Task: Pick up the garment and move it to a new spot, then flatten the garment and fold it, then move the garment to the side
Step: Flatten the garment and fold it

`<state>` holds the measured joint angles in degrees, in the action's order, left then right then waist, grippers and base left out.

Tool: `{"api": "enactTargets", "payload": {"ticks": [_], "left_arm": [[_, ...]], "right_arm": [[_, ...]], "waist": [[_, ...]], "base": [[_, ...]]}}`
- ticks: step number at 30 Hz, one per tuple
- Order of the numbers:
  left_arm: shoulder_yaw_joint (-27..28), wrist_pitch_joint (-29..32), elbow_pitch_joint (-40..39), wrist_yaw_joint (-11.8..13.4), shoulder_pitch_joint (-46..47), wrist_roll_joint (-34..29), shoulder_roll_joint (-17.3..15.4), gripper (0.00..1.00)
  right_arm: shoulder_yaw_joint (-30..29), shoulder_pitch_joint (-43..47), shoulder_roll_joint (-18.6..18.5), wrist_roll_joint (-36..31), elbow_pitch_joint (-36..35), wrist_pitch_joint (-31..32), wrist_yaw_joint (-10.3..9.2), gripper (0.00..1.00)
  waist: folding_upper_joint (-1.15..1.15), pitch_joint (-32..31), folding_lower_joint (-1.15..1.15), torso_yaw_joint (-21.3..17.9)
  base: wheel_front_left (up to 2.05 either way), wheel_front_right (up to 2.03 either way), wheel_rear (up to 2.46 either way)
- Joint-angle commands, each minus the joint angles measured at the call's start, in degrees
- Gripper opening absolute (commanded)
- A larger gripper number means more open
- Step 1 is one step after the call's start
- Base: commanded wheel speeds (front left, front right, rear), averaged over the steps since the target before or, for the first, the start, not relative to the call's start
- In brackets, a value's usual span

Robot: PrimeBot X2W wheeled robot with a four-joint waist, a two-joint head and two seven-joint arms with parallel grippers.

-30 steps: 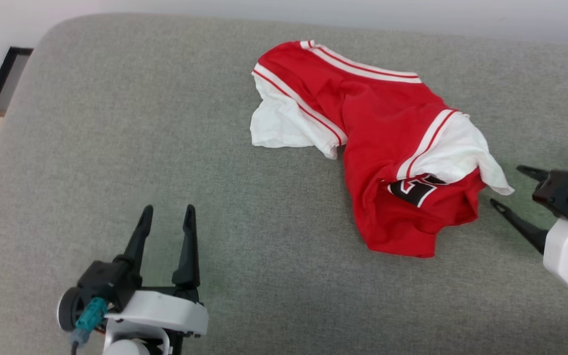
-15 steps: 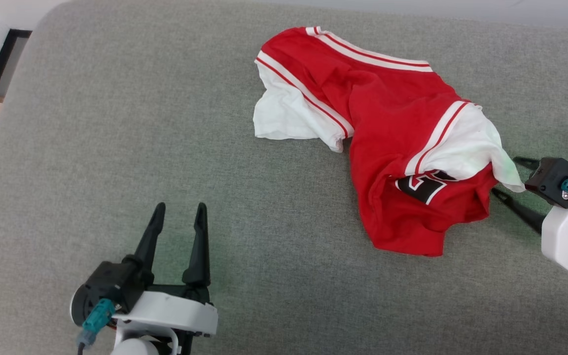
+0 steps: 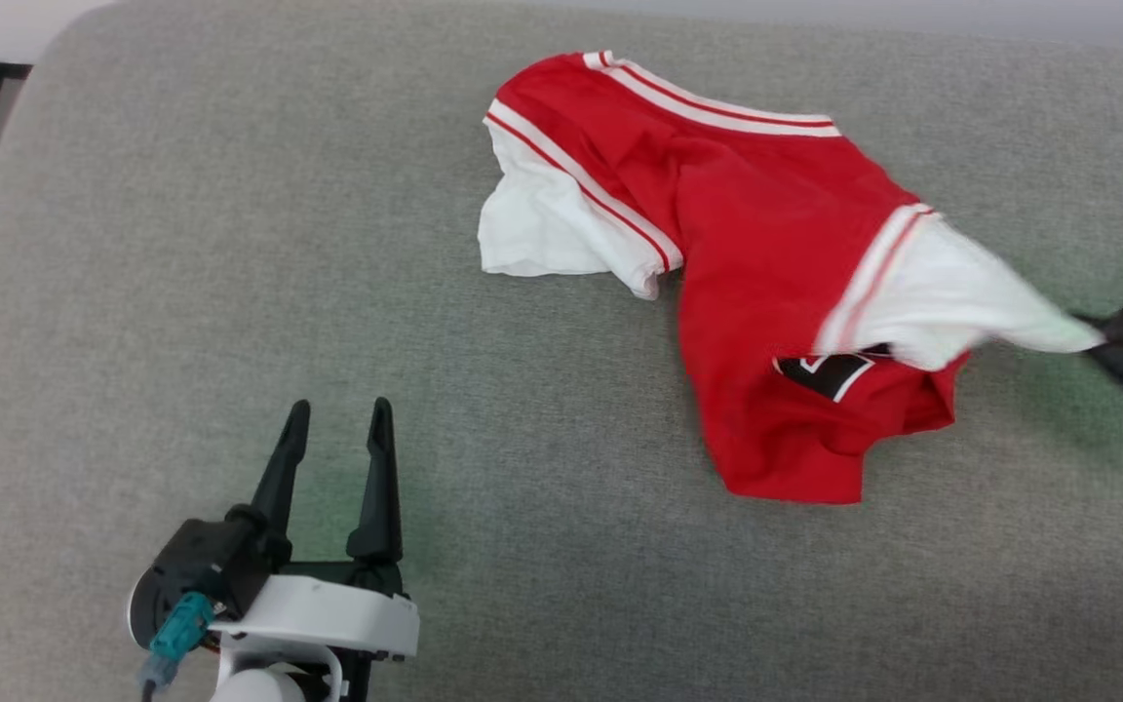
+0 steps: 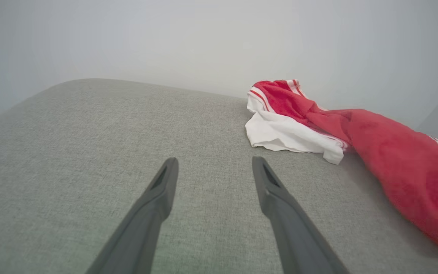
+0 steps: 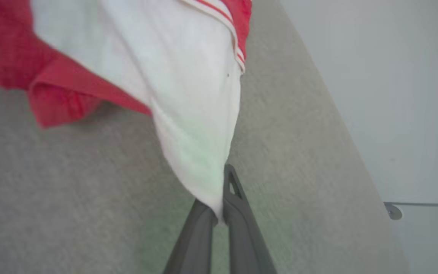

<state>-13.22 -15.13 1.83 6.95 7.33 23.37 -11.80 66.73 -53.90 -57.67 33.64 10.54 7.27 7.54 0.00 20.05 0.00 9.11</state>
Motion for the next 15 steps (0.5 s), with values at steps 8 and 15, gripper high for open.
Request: {"api": "enactTargets", "payload": {"ticks": [8, 15], "left_arm": [[1.9, 0.0, 0.5, -1.8, -0.3, -1.5, 1.2, 1.0], [2.4, 0.0, 1.4, -3.2, 1.1, -2.5, 1.4, 1.0]], "right_arm": [[-7.0, 2.0, -5.7, 1.2, 7.4, -2.7, -0.09, 0.0], [-11.4, 3.6, -4.6, -0.1, 18.2, -4.9, -0.1, 0.0]], "waist": [[0.0, 1.0, 0.0, -2.3], [0.0, 2.1, 0.0, -2.3]], "base": [[0.0, 0.0, 0.0], [0.0, 0.0, 0.0]]}}
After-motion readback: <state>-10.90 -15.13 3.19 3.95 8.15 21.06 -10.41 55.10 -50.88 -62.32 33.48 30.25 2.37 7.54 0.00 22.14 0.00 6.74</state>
